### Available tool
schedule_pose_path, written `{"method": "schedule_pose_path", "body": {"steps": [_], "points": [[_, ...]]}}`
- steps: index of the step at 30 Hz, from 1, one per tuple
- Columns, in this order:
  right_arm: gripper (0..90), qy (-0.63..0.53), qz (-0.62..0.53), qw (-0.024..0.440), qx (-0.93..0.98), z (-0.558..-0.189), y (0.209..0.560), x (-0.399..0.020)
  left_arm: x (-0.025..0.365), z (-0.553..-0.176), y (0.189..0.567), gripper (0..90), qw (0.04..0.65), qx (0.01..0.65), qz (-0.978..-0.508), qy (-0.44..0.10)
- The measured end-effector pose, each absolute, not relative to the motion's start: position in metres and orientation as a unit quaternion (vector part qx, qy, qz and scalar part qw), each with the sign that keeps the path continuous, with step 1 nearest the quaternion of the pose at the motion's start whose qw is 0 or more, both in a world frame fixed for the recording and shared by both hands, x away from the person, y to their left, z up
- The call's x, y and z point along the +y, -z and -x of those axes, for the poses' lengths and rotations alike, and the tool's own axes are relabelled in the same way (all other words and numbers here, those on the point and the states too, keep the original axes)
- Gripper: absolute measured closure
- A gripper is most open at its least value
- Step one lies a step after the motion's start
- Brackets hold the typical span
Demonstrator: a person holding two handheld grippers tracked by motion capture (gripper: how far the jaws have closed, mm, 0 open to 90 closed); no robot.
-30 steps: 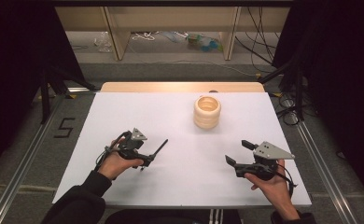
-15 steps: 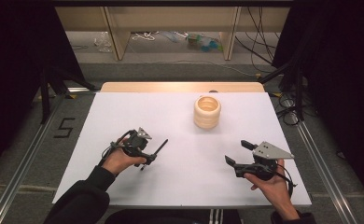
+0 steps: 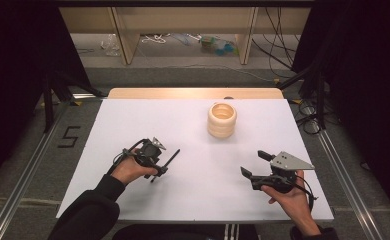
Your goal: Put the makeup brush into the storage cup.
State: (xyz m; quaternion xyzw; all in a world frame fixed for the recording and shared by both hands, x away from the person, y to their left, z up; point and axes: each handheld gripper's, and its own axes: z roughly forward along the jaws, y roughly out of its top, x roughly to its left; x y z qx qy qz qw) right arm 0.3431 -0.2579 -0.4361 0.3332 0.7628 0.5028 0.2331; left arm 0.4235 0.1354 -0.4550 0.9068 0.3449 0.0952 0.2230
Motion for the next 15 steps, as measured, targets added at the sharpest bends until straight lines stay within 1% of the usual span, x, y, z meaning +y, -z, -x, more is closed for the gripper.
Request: {"method": "schedule_pose_path", "body": {"steps": [3,6,8,9,10,11,15], "points": [[18.5,-0.503,-0.333,0.233,0.763,-0.3431,0.4361,-0.258,0.1347,-0.4247,0.4562,50.8,0.211,0.345,-0.91,-0.089],[18.6,-0.503,-0.334,0.231,0.763,-0.3431,0.4362,-0.2577,0.1328,-0.4239,0.4567,54.0,0.213,0.353,-0.907,-0.084],[18.6,-0.503,-0.334,0.231,0.763,-0.3432,0.4362,-0.2577,0.1326,-0.4251,0.4566,54.0,0.203,0.347,-0.912,-0.083],[18.6,-0.503,-0.327,0.239,0.763,-0.3441,0.4363,-0.2582,0.1323,-0.4255,0.4565,54.0,0.196,0.347,-0.914,-0.082],[18.6,-0.504,-0.327,0.238,0.763,-0.3442,0.4363,-0.258,0.133,-0.427,0.4555,54.1,0.183,0.335,-0.92,-0.082],[18.6,-0.504,-0.327,0.239,0.763,-0.3441,0.4363,-0.258,0.1322,-0.4264,0.4555,54.1,0.185,0.342,-0.918,-0.08],[18.6,-0.503,-0.327,0.239,0.763,-0.3441,0.4362,-0.258,0.131,-0.4286,0.4542,54.8,0.177,0.333,-0.922,-0.084]]}}
